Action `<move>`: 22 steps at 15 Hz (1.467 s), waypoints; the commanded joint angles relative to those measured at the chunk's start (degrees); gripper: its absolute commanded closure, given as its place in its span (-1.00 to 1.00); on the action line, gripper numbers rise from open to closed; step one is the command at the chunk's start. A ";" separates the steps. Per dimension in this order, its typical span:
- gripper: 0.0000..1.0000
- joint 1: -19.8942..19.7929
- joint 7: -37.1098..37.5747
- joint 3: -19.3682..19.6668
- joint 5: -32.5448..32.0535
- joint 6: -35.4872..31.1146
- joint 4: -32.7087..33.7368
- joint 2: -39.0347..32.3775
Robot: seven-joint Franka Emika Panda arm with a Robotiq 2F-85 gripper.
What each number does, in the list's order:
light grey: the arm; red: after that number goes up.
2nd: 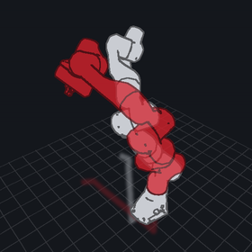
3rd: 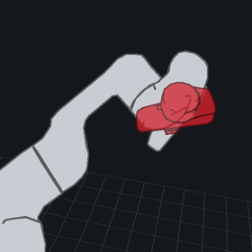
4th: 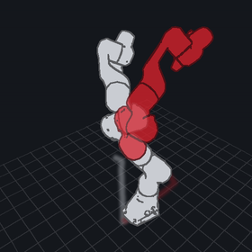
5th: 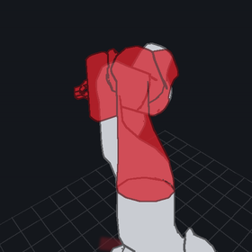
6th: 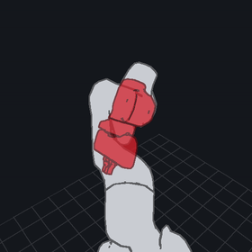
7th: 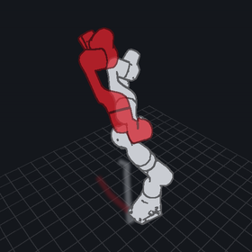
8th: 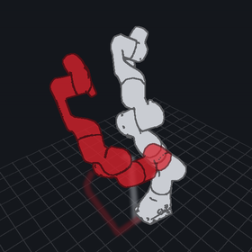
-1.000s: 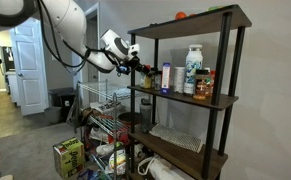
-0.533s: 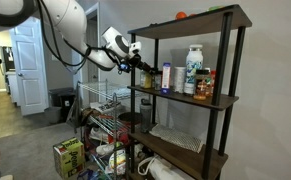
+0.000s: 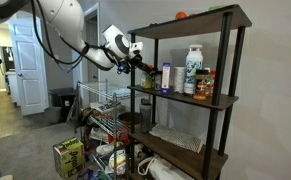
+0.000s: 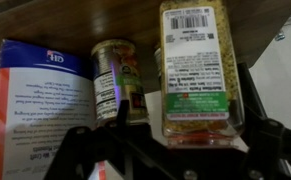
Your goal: Move the container with an orange lid to the left
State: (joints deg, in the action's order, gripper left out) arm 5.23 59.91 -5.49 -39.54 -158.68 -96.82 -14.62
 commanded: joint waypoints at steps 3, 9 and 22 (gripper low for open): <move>-1.00 -2.20 -2.34 -0.58 1.96 -2.45 -6.13 4.99; -1.00 -2.42 -2.63 -0.71 2.20 -3.06 -8.15 6.52; -1.00 -2.45 -12.36 -3.13 8.78 -5.53 -16.20 11.97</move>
State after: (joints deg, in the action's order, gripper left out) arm 3.85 52.51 -7.86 -34.42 -162.55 -108.66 -5.92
